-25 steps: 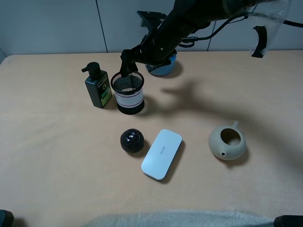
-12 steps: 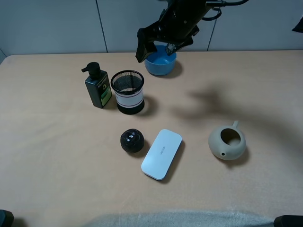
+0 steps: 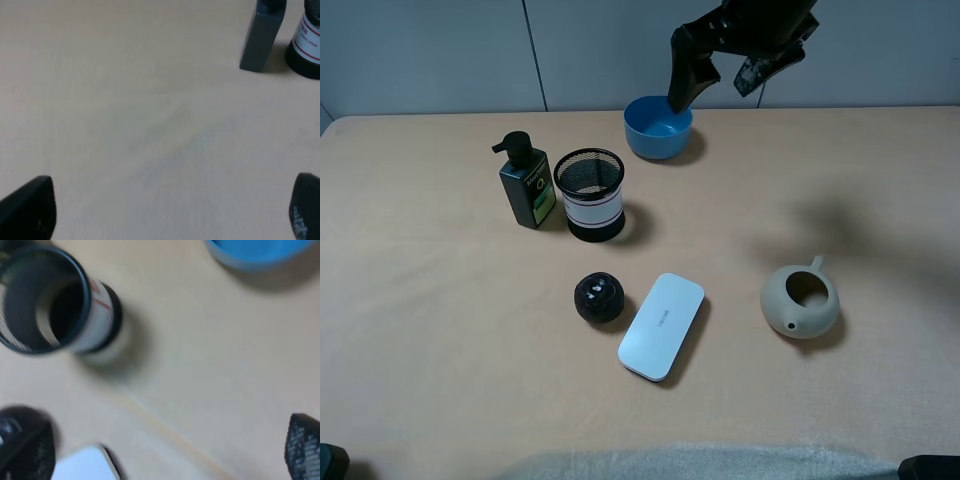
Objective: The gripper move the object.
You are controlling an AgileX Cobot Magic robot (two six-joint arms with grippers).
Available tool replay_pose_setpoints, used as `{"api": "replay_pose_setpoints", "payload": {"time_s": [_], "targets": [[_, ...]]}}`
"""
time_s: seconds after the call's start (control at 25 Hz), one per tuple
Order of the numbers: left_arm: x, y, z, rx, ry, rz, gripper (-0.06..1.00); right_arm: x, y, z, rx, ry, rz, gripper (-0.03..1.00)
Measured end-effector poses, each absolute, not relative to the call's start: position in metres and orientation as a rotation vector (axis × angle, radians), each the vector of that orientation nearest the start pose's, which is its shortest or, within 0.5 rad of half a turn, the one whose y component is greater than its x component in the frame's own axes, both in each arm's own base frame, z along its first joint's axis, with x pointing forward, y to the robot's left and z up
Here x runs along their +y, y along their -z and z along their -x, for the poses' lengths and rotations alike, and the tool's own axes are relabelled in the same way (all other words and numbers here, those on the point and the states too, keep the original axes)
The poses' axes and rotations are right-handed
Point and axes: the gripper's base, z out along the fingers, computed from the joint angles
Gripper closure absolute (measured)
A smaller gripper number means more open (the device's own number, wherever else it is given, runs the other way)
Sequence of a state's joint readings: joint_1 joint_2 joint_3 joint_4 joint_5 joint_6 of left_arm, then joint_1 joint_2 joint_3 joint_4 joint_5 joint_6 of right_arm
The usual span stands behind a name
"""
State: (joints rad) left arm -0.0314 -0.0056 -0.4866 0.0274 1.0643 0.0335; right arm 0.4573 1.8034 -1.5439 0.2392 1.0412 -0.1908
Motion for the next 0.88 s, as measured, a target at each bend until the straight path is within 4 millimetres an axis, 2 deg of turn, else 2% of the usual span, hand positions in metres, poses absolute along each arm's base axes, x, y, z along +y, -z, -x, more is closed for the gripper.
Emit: {"api": "replay_pose_setpoints", "payload": {"time_s": [0.36, 0.52, 0.68, 0.88], "targets": [[0.002, -0.273, 0.004, 2.054, -0.034, -0.066, 0.0, 0.137, -0.315, -0.326, 2.773, -0.252, 0.698, 0.27], [0.002, -0.273, 0.004, 2.054, -0.034, -0.066, 0.0, 0.123, -0.335, -0.318, 2.732, -0.185, 0.64, 0.27], [0.002, -0.273, 0.004, 2.054, -0.034, -0.066, 0.0, 0.109, -0.361, -0.304, 2.662, -0.096, 0.586, 0.27], [0.002, -0.273, 0.004, 2.054, -0.034, -0.066, 0.0, 0.098, -0.387, -0.283, 2.583, -0.064, 0.532, 0.27]]}}
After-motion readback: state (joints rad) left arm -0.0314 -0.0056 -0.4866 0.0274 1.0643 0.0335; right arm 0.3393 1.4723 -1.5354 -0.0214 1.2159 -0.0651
